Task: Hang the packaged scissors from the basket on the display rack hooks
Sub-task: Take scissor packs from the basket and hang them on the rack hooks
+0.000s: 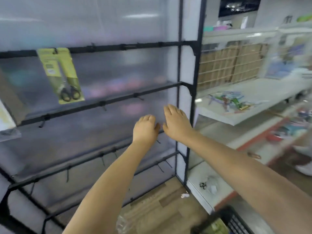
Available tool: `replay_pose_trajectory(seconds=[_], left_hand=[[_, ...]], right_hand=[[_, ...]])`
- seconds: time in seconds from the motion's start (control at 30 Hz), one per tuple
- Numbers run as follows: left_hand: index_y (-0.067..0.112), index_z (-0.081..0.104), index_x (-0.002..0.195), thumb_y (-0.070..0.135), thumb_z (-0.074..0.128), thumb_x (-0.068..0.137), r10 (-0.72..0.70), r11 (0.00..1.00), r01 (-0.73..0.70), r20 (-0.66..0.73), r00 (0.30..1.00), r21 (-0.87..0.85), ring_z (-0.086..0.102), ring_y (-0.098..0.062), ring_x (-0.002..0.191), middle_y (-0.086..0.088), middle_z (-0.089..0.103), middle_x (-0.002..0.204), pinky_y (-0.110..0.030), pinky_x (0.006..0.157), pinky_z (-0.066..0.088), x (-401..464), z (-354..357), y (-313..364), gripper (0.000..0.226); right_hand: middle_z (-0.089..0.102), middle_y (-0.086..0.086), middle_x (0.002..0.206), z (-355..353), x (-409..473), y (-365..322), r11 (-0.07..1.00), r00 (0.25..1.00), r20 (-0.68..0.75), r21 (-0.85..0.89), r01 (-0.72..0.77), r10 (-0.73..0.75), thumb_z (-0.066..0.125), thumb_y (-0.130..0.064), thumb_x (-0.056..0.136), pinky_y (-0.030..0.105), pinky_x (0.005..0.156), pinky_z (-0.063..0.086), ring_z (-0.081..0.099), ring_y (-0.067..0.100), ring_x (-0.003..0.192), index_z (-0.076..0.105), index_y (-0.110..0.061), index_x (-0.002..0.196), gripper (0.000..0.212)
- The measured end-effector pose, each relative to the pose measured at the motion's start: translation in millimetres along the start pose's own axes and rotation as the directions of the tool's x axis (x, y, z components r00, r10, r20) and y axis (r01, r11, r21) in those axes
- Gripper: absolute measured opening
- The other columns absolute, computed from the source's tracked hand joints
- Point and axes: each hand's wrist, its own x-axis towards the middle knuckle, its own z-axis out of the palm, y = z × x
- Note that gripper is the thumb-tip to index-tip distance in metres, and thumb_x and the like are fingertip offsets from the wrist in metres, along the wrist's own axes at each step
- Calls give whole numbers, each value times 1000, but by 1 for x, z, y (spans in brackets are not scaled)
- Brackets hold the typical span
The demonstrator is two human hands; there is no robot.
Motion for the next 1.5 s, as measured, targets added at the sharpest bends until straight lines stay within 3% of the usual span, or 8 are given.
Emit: replay_pose_trajectory(seconds=[0.27, 0.47, 0.6, 0.73, 0.83, 0.93, 1.17, 1.5], left_hand=[[3, 54, 112, 27, 44, 96, 207, 971, -152, 324, 923, -186, 52, -32, 110, -15, 57, 117, -37, 85, 39, -59, 107, 177, 30], [4, 48, 129, 29, 41, 99, 443, 889, -289, 501, 744, -356, 45, -28, 122, -14, 51, 131, -34, 100, 33, -144, 174, 285, 40], [7, 53, 104, 29, 44, 97, 544, 838, -350, 588, 599, -420, 52, -28, 105, -11, 57, 109, -35, 84, 38, -196, 213, 318, 25], [7, 55, 112, 30, 46, 96, 544, 839, -325, 700, 462, -437, 53, -27, 110, -10, 58, 114, -37, 89, 43, -243, 259, 320, 30], [8, 53, 120, 32, 43, 97, 502, 855, -349, 781, 372, -384, 50, -27, 116, -10, 56, 122, -36, 94, 41, -278, 298, 306, 34], [10, 52, 109, 31, 41, 98, 504, 837, -389, 819, 273, -385, 51, -23, 106, -6, 54, 111, -30, 82, 37, -310, 335, 289, 26], [15, 51, 109, 30, 40, 98, 468, 815, -450, 873, 138, -366, 49, -17, 108, 0, 53, 112, -26, 83, 35, -366, 432, 249, 22], [10, 53, 113, 31, 46, 97, 326, 875, -404, 941, 88, -265, 52, -21, 105, -5, 54, 111, -31, 82, 42, -435, 594, 213, 27]], right_hand=[[19, 13, 154, 32, -175, 158, 924, 919, 106, -7, -381, 380, 44, -25, 95, 38, 115, 20, 20, 25, 142, 15, -4, 148, 64], [21, 11, 154, 52, -321, 240, 737, 720, 184, -37, -675, 669, 44, -22, 93, 37, 115, 19, 20, 23, 142, 16, -4, 147, 64], [29, 15, 151, 72, -399, 263, 575, 559, 209, -18, -818, 802, 45, -20, 94, 35, 114, 23, 25, 26, 140, 25, -2, 144, 57], [48, 16, 128, 116, -466, 261, 409, 407, 245, 44, -911, 880, 48, -15, 89, 39, 93, 43, 49, 33, 113, 42, -1, 130, 45], [35, 13, 147, 164, -506, 255, 289, 266, 371, -7, -957, 890, 45, -23, 95, 35, 109, 32, 35, 26, 134, 29, -2, 144, 56], [32, 7, 150, 218, -537, 248, 177, 157, 433, -8, -984, 888, 40, -20, 97, 28, 110, 27, 31, 19, 137, 23, -7, 147, 55], [25, 6, 153, 351, -575, 234, 62, 46, 584, -7, -998, 810, 38, -21, 97, 25, 113, 23, 23, 17, 141, 20, -8, 147, 55], [31, 9, 147, 508, -610, 237, -127, -42, 597, 102, -987, 801, 40, -14, 95, 28, 109, 31, 32, 20, 134, 29, -3, 143, 50]])
